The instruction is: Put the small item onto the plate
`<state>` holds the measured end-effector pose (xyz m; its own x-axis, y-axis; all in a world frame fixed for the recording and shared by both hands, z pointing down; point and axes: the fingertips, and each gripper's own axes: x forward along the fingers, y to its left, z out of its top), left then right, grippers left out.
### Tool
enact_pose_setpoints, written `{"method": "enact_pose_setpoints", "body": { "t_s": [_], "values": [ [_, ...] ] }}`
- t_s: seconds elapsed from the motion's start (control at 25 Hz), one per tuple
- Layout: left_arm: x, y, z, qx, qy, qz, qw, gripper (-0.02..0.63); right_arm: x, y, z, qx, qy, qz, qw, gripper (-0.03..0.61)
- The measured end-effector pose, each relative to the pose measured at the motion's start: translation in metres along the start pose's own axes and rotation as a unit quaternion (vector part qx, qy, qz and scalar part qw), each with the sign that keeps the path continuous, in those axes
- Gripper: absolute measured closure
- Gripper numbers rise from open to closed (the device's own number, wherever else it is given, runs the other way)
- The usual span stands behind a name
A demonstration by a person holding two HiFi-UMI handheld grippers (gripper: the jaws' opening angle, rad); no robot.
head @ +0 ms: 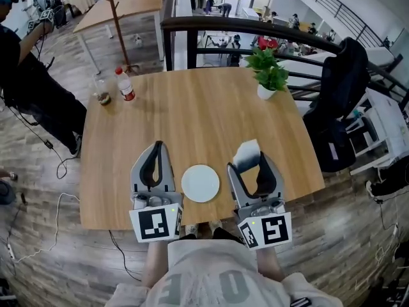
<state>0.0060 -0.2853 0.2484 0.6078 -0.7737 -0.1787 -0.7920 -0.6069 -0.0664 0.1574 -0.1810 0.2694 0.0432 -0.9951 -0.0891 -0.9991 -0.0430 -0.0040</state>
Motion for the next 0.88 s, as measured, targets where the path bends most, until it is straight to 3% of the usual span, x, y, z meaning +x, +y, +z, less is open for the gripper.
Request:
{"method": "enact_pose_setpoints", "body": {
  "t_s": [0.2,0.4,0.88],
  "values": [
    [0.021,-0.012,0.01,0.016,-0.009,0.006,0.9998,0.606,0.017,-0.014,0.008,-0.002,-0.008,0.024,1.0,0.268],
    [0.021,-0.017,-0.007,0.017,0.013,0.019,0.9996,0.606,0.025,-0.022,-0.006,0.002,0.014,0.037,0.999,0.268],
    [0.014,0.001,-0.011,0.025,0.018,0.062,0.9976,0.606,0.047,-0.004,-0.009,-0.017,0.016,0.09,0.996,0.268]
  ]
}}
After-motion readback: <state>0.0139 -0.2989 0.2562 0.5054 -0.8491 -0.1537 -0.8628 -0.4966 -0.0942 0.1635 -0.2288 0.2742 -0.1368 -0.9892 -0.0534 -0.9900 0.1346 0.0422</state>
